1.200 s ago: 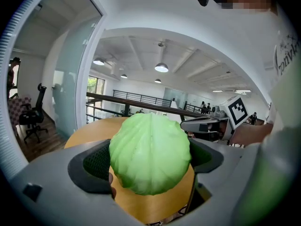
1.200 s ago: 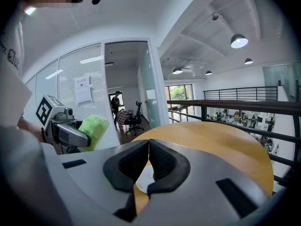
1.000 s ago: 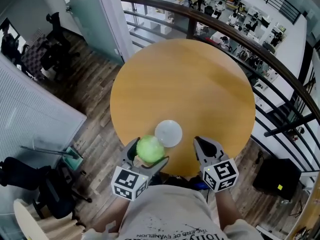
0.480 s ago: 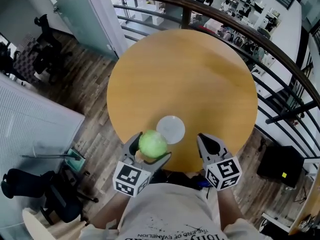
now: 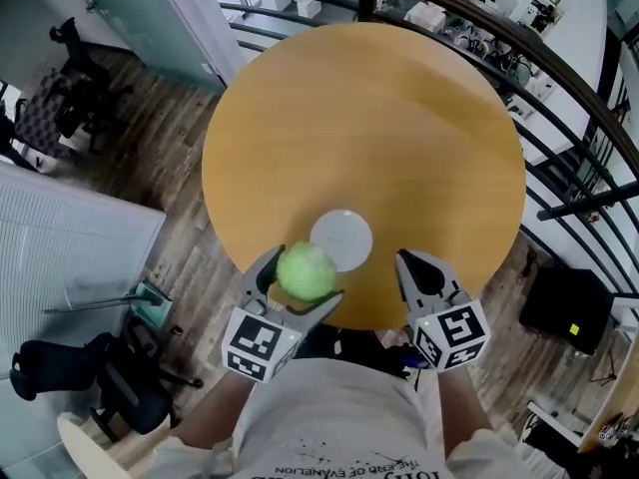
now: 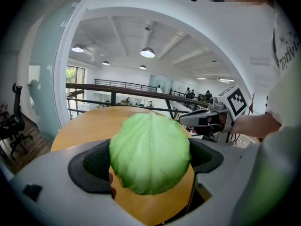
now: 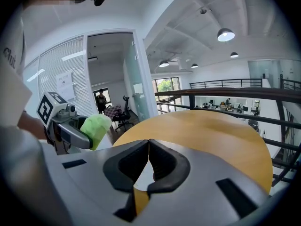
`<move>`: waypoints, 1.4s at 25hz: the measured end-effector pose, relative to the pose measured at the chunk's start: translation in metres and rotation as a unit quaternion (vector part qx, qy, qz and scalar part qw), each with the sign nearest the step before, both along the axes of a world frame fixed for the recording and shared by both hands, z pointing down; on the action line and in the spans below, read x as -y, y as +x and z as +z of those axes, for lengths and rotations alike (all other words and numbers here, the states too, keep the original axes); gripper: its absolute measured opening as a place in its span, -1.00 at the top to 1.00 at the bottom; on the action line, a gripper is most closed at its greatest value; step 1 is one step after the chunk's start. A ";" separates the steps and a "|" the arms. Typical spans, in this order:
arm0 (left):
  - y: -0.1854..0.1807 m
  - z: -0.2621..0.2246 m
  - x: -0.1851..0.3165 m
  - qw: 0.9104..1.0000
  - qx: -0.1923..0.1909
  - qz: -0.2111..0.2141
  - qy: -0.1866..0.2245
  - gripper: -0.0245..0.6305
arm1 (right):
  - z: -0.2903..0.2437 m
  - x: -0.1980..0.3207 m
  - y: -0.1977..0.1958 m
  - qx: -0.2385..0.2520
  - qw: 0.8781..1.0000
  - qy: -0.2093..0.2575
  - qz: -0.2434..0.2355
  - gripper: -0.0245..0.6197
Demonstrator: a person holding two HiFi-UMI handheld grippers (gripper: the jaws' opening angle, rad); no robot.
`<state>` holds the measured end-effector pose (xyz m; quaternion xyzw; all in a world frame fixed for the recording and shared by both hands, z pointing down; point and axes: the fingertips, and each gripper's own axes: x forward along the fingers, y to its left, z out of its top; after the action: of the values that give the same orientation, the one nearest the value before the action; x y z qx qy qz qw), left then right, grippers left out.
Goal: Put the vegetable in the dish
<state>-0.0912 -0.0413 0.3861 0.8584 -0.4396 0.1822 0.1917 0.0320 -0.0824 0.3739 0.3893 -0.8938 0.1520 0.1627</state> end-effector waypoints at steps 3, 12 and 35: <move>0.003 0.006 0.010 1.000 0.009 0.003 0.000 -0.58 | 0.005 0.007 0.005 -0.003 1.000 -0.006 -0.003 0.85; 0.024 0.031 0.037 0.999 0.021 0.020 -0.024 -0.58 | 0.034 0.031 0.017 0.007 1.000 -0.030 0.000 0.85; 0.039 0.082 0.073 0.996 0.054 0.045 -0.053 -0.58 | 0.074 0.055 0.028 0.019 0.998 -0.059 0.007 0.85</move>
<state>-0.0518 -0.1145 0.4680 0.8549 -0.3996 0.2596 0.2051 0.0595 -0.1373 0.4475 0.3826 -0.8833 0.2133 0.1669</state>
